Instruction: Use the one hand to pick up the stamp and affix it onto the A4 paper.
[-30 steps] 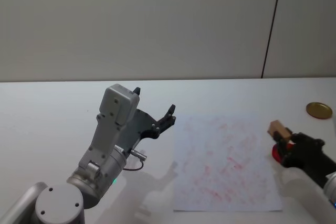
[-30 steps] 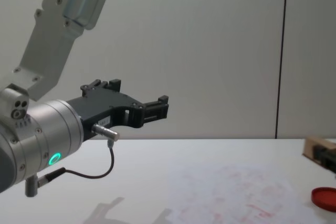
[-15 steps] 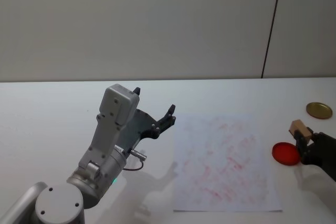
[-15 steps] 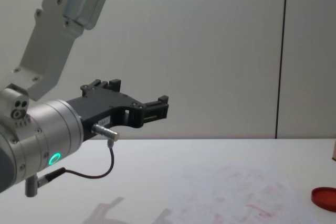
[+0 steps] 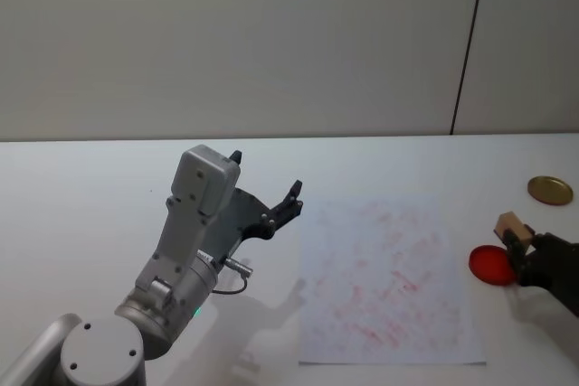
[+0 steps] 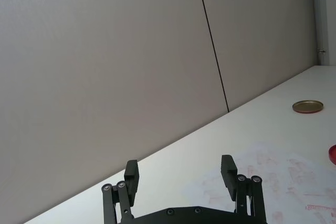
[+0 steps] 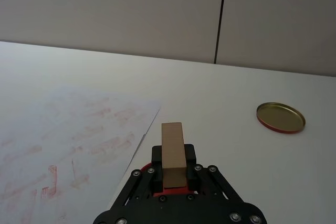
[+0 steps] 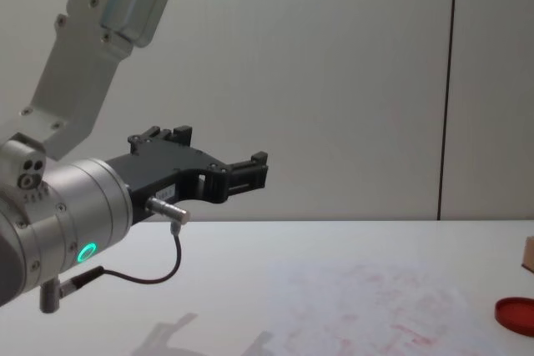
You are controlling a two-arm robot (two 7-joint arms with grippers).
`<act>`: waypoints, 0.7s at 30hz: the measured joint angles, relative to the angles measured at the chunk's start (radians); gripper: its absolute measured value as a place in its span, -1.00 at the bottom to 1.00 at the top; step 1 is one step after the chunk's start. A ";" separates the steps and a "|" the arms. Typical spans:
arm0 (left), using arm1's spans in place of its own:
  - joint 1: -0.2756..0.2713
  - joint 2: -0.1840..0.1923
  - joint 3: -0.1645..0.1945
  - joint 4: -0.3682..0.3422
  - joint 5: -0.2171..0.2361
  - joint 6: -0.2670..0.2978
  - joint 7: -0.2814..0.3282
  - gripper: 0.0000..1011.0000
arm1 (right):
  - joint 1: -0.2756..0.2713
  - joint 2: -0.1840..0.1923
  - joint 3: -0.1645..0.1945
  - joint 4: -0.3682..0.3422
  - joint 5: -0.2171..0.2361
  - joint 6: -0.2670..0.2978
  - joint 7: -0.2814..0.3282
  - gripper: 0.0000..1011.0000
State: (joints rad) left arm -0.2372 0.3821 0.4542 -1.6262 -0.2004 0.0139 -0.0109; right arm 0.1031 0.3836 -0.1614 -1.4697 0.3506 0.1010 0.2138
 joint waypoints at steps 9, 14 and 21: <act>0.000 0.000 0.000 0.000 0.000 0.000 0.000 0.96 | 0.029 -0.017 -0.012 0.051 -0.015 0.014 0.012 -0.56; 0.000 0.000 0.000 0.000 0.000 0.000 0.000 0.96 | 0.041 -0.026 -0.018 0.074 -0.025 0.025 0.013 -0.56; 0.000 0.000 0.000 0.000 0.000 0.000 0.000 0.96 | 0.054 -0.034 -0.024 0.097 -0.035 0.038 0.015 -0.43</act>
State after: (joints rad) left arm -0.2371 0.3821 0.4542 -1.6262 -0.2004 0.0138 -0.0109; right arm 0.1571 0.3497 -0.1851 -1.3725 0.3157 0.1386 0.2285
